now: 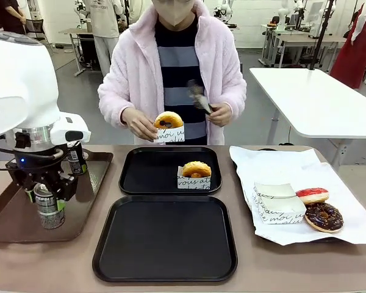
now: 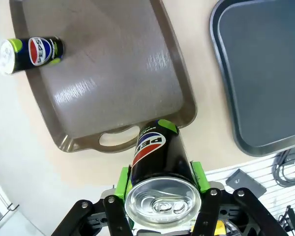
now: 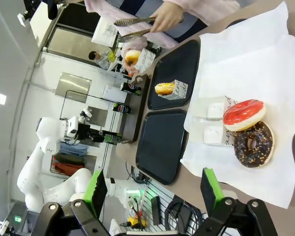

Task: Set up donuts and drinks on trays.
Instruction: Pick up one Pepsi coke and place it on the Flat Tray, then pick up one Pepsi coke from the Handle tray and place it on the Flat Tray without a Pepsi coke.

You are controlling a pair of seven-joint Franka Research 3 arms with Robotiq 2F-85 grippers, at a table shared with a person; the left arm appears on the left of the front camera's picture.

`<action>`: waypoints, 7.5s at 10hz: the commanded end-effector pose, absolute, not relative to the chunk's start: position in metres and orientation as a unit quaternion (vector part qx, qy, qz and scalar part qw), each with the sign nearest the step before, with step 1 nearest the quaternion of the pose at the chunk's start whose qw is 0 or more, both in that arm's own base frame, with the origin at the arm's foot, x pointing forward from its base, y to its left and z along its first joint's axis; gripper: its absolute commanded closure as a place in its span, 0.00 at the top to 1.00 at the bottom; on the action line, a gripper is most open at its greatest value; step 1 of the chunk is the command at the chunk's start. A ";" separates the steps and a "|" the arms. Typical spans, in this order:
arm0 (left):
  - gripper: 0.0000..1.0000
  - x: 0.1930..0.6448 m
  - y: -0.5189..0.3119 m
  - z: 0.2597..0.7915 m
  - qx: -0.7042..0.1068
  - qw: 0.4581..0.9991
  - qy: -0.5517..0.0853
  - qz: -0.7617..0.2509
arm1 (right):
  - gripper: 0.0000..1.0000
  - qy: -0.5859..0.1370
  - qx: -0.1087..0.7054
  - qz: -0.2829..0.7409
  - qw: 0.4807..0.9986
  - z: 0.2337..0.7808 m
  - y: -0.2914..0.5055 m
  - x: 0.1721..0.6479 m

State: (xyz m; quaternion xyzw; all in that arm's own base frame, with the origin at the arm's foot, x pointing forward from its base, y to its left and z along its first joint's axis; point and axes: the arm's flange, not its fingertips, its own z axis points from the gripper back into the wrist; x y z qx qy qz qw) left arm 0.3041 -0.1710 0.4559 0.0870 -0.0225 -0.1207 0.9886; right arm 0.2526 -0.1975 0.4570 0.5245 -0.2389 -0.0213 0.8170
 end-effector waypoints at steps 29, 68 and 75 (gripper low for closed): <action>0.58 0.557 -0.273 0.418 0.024 0.992 -0.042 -0.113 | 1.00 -0.238 0.528 -0.019 0.815 0.457 -0.199 0.252; 1.00 0.394 -0.045 0.532 -0.002 0.997 -0.042 -0.064 | 1.00 -0.238 0.528 -0.019 0.815 0.457 -0.199 0.252; 1.00 0.501 0.030 0.457 -0.064 0.996 -0.065 -0.022 | 1.00 -0.238 0.528 -0.019 0.815 0.457 -0.199 0.252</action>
